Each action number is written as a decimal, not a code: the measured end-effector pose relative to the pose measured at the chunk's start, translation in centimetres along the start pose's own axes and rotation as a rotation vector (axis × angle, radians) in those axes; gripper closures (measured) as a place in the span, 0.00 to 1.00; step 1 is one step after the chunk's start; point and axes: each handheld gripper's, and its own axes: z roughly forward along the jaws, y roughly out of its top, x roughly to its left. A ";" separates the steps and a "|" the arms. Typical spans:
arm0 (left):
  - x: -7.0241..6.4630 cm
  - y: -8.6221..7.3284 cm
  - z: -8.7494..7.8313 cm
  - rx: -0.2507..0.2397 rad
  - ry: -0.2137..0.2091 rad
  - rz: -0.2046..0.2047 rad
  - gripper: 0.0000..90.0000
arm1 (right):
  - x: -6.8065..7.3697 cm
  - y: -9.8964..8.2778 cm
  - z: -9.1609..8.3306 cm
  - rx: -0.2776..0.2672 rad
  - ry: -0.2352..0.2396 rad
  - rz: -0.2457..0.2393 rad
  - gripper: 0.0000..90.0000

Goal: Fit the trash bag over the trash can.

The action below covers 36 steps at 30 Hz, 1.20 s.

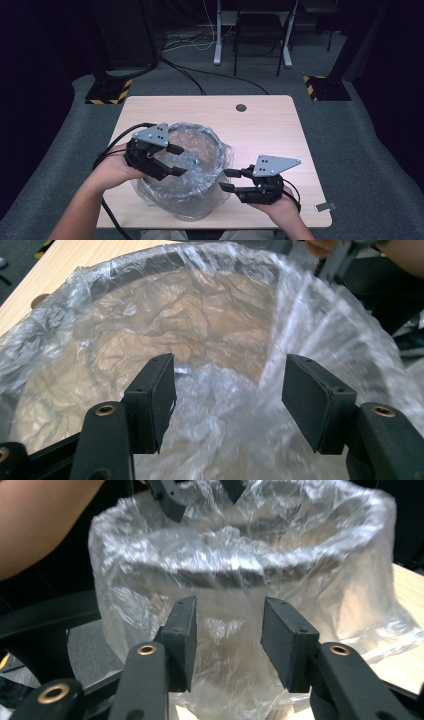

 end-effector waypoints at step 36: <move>0.8 -5.8 -7.6 -0.231 0.174 -0.109 0.36 | -2.0 -0.3 -5.2 -0.041 -0.165 0.024 0.43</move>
